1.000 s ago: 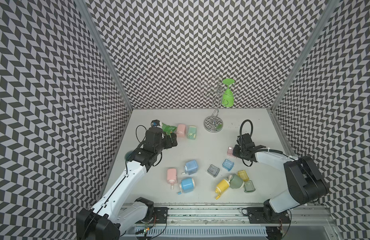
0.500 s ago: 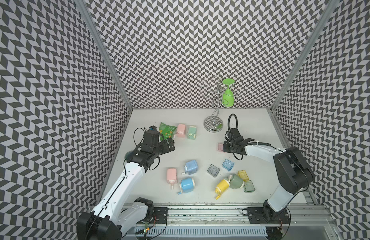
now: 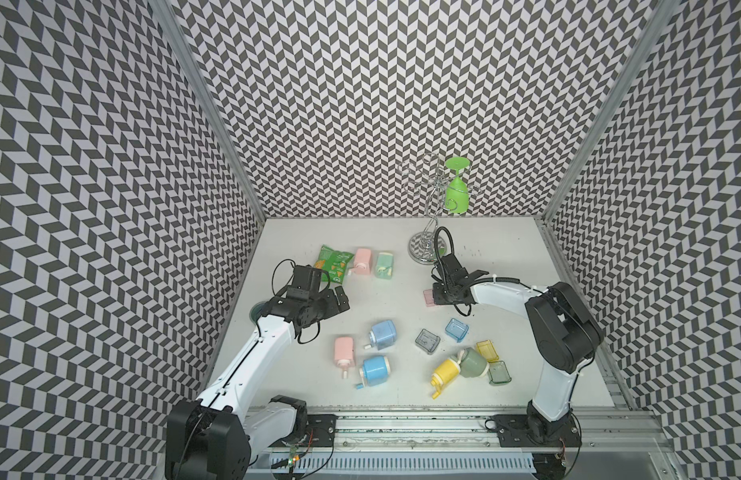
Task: Put the tray back into the pencil sharpener
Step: Move the container to the center of the board, then pick up the pencil sharpener from the center of the board.
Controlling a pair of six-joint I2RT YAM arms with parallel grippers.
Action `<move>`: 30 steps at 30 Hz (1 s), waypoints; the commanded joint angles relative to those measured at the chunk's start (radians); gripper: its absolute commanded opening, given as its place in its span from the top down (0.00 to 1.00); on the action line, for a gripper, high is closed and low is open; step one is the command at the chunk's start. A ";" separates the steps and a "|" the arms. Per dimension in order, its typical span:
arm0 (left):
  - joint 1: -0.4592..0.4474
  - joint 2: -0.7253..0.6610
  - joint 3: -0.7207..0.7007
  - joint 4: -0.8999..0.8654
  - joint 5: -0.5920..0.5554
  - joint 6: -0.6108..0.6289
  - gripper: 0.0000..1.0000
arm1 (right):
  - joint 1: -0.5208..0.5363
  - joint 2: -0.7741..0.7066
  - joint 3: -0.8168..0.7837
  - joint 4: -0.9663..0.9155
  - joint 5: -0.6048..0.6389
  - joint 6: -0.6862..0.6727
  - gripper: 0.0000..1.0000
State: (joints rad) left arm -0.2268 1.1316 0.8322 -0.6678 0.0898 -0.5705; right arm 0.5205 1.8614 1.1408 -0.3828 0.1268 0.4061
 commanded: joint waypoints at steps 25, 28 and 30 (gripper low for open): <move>-0.386 -0.039 -0.101 -0.213 -0.130 -0.216 0.05 | 0.000 -0.315 -0.214 0.165 -0.012 0.041 0.64; -0.396 -0.062 -0.140 -0.220 -0.145 -0.229 0.08 | -0.001 -0.318 -0.216 0.169 -0.007 0.043 0.65; -0.396 -0.071 -0.164 -0.221 -0.151 -0.232 0.10 | -0.001 -0.322 -0.226 0.176 -0.007 0.045 0.65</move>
State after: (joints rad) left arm -0.6174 1.0840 0.6922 -0.8532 -0.0319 -0.7773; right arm 0.5205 1.5742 0.9295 -0.2630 0.1116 0.4377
